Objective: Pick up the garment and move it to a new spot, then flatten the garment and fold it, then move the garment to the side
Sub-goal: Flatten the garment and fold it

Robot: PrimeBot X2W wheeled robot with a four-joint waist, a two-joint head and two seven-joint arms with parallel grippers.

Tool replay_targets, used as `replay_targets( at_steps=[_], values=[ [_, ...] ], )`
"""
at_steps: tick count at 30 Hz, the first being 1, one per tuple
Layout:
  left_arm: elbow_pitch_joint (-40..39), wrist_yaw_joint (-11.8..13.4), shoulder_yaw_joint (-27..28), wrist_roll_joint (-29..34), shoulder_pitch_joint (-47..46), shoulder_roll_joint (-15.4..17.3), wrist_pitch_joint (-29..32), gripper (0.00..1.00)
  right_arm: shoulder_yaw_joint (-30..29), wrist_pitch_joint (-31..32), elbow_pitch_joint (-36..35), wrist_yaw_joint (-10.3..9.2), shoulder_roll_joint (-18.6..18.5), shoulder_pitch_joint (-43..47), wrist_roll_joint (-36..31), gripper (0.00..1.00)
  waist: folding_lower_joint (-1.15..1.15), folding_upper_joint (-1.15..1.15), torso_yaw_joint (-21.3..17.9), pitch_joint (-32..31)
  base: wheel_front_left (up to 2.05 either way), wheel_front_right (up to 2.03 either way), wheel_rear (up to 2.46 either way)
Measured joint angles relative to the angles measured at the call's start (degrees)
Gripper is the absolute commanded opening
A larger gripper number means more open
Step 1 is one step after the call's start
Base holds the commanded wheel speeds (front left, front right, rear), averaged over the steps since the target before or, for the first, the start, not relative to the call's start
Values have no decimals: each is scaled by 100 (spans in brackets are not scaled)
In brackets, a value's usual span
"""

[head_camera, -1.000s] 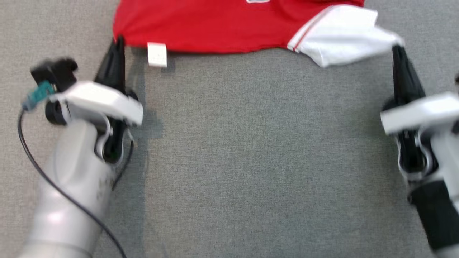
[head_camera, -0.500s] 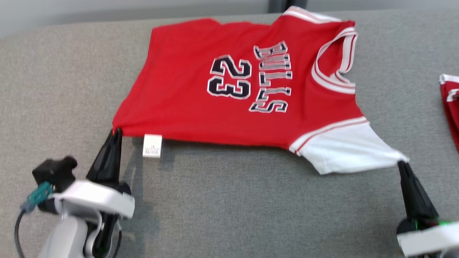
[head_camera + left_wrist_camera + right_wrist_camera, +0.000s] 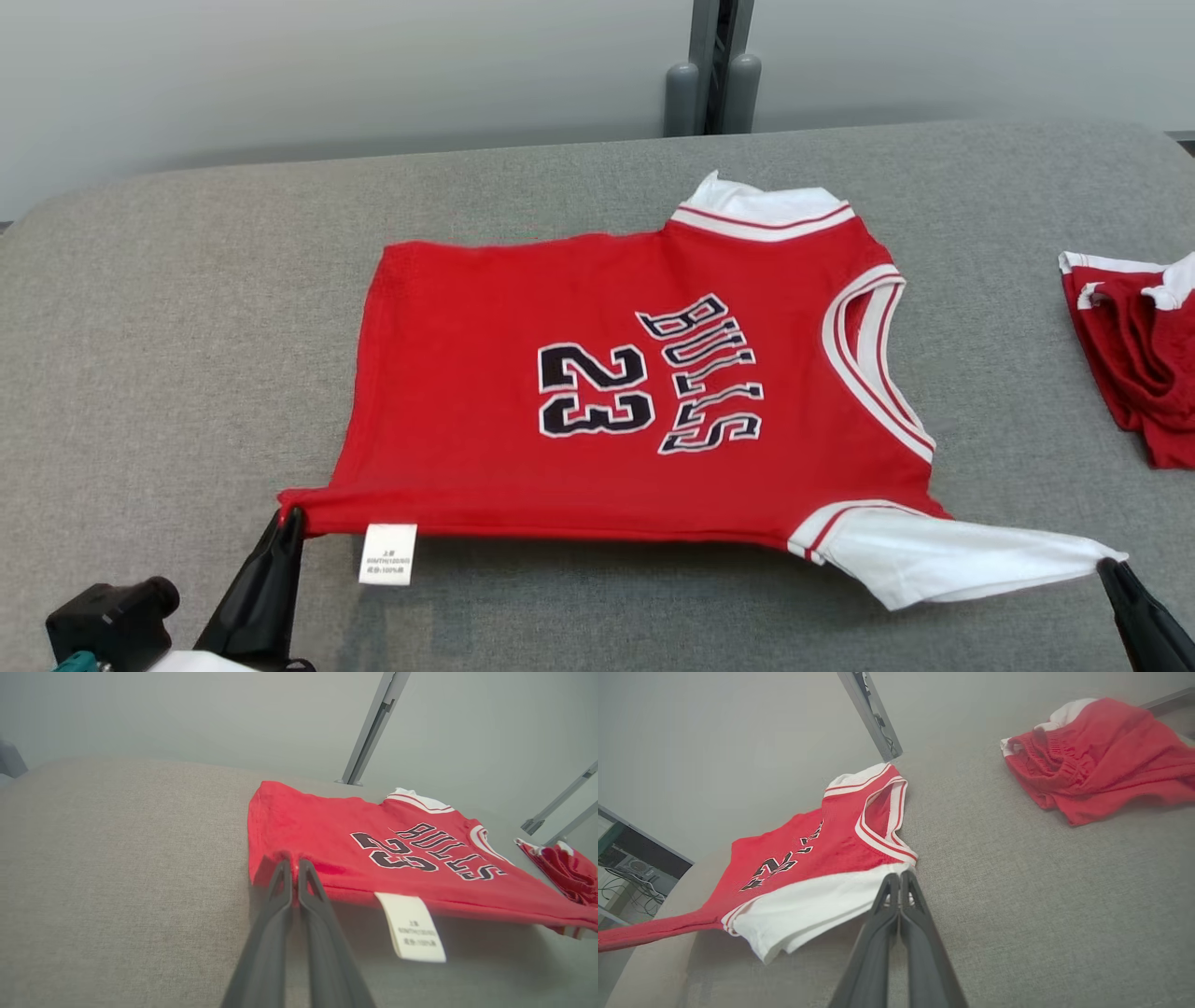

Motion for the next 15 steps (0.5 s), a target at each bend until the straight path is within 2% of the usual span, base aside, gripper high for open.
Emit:
replay_targets(
  at_steps=[7,15],
  values=[
    [-650,315,-31,96,398,108,397,0,-198,477,-335,0,12,256,-15,0,0,0,27,-29,0,0,0],
    [-779,370,-136,129,298,175,665,0,-220,889,-539,0,12,0,-211,0,0,0,98,184,0,0,0]
  ],
)
